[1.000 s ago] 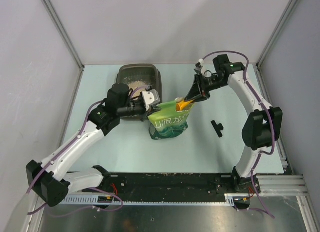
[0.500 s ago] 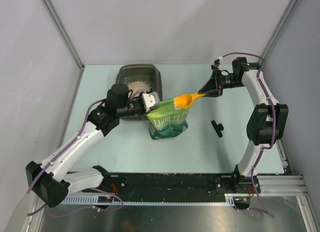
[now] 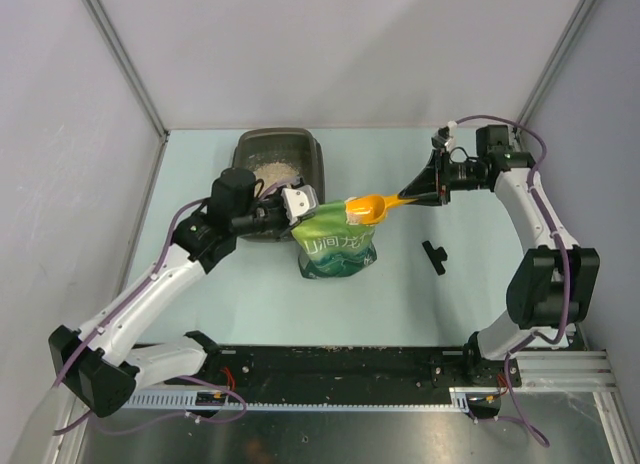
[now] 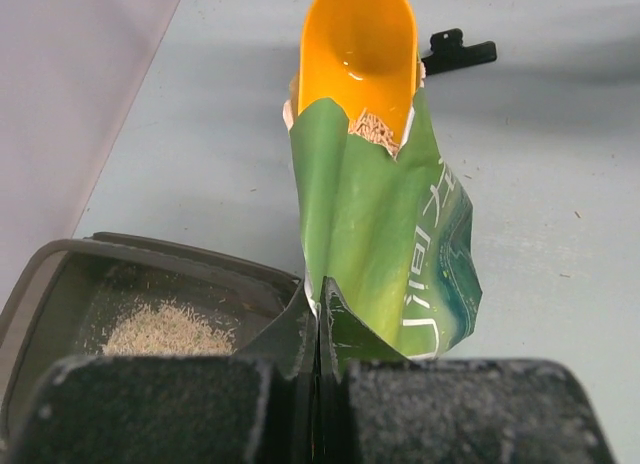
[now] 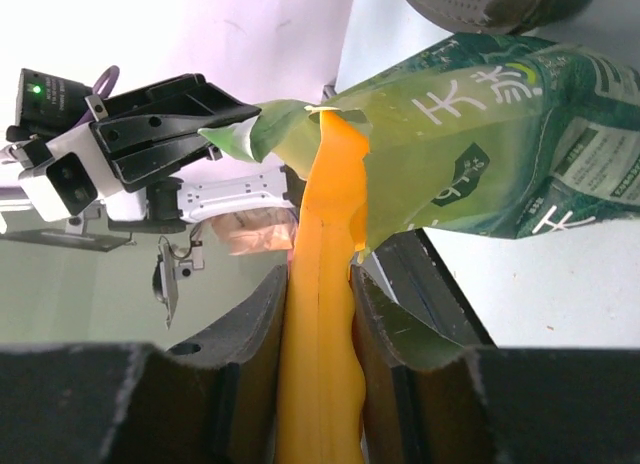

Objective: Fill the litter box with clean litter

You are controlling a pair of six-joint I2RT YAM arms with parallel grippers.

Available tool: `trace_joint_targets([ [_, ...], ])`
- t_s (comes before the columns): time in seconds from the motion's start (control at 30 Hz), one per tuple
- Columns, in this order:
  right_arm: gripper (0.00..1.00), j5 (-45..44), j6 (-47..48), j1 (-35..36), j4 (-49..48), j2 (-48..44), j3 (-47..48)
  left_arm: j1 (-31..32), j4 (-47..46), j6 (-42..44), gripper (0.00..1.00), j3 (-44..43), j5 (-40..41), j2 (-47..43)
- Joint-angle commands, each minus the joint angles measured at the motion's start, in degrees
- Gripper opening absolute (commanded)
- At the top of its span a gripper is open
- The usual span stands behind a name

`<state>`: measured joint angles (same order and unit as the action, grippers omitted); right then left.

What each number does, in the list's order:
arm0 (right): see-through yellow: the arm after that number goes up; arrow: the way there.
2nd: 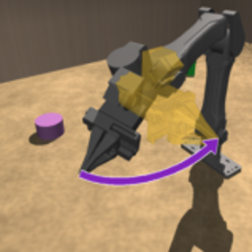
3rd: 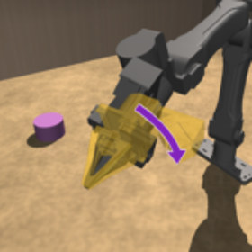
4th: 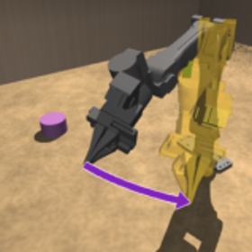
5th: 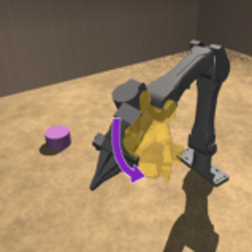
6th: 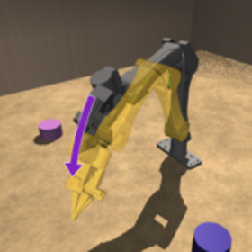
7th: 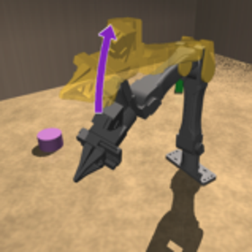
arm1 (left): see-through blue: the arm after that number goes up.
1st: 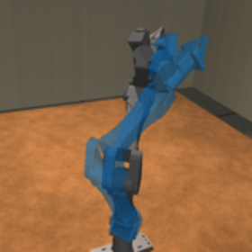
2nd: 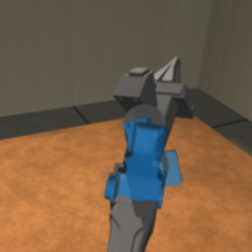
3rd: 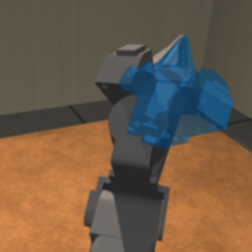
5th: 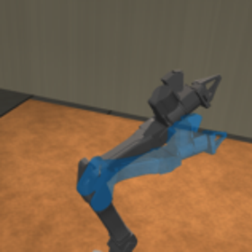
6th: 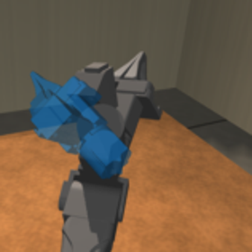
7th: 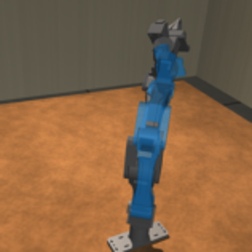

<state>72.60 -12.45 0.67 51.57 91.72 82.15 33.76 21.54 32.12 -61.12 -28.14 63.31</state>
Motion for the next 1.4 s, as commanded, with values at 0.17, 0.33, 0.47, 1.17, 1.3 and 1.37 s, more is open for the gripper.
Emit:
trace_joint_targets([
  [0.17, 0.0, 11.69, 5.42, -0.23, -0.77, 5.93, -2.34, -1.24, 2.89, 3.91, 0.0, -4.97, 3.62, 0.15],
  [0.33, 0.0, 12.92, 5.68, -3.47, 1.15, 3.2, -2.35, -1.24, 3.6, 5.15, 0.0, -5.06, 3.97, -0.2],
  [0.47, 0.0, 13.45, 5.33, -5.93, 2.31, 2.32, -2.34, -1.24, 3.68, 5.41, 0.0, -4.88, 4.76, -0.47],
  [1.17, 0.0, 18.27, 1.13, -8.58, 0.93, 3.55, -2.09, -1.59, 4.48, 4.0, 0.0, -4.1, 6.16, -1.7],
  [1.3, 0.0, 21.7, 0.94, -5.78, 2.48, 6.01, -0.24, -0.1, 5.09, 5.06, 0.0, -2.6, 6.7, -2.49],
  [1.37, 0.0, 21.8, 0.67, -4.54, 1.35, 7.06, 1.34, -0.1, 5.7, 5.06, 0.0, -2.51, 6.87, -2.49],
])
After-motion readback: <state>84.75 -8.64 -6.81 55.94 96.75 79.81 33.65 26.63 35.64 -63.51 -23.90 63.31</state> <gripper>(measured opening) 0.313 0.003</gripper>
